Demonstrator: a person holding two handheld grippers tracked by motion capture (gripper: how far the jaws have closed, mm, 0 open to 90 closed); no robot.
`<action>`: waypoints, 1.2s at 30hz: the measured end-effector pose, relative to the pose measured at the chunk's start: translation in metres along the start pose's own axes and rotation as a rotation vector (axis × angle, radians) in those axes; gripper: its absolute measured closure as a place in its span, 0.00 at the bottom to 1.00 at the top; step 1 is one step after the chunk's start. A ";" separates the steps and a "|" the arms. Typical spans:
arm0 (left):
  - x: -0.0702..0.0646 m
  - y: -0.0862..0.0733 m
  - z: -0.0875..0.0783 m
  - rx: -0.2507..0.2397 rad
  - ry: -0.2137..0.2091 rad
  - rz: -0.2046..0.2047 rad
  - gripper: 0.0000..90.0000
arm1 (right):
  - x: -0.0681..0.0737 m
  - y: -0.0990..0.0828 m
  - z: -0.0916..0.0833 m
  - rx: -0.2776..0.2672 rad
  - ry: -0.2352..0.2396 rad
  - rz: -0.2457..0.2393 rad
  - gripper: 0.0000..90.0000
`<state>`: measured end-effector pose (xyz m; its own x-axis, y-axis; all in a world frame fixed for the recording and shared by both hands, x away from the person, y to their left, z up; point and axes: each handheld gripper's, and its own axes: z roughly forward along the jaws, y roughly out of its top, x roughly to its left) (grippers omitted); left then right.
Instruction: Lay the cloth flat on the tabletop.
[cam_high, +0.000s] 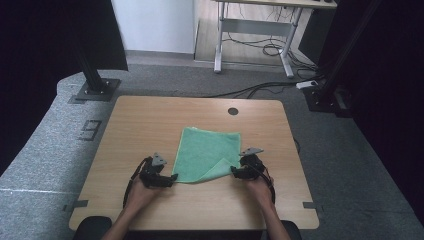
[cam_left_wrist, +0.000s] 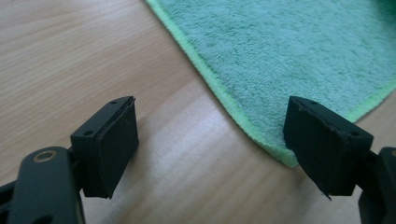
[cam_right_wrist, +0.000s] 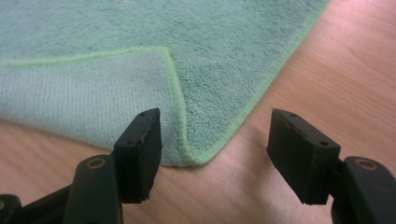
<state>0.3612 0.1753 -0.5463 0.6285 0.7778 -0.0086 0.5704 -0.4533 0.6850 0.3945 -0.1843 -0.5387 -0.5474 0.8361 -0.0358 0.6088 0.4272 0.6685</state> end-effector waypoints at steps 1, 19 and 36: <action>-0.002 -0.001 -0.001 0.002 -0.002 0.004 0.20 | 0.000 0.001 0.001 0.000 -0.003 -0.002 0.39; 0.005 0.004 0.004 -0.047 0.090 0.032 0.20 | 0.002 0.013 -0.009 -0.058 0.044 0.011 0.40; 0.011 0.004 0.006 -0.011 0.051 -0.057 0.18 | 0.027 0.055 0.027 0.019 0.101 -0.044 0.64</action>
<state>0.3738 0.1797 -0.5477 0.5674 0.8234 -0.0112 0.5986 -0.4030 0.6923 0.4289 -0.1289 -0.5225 -0.6284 0.7778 0.0104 0.5928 0.4702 0.6539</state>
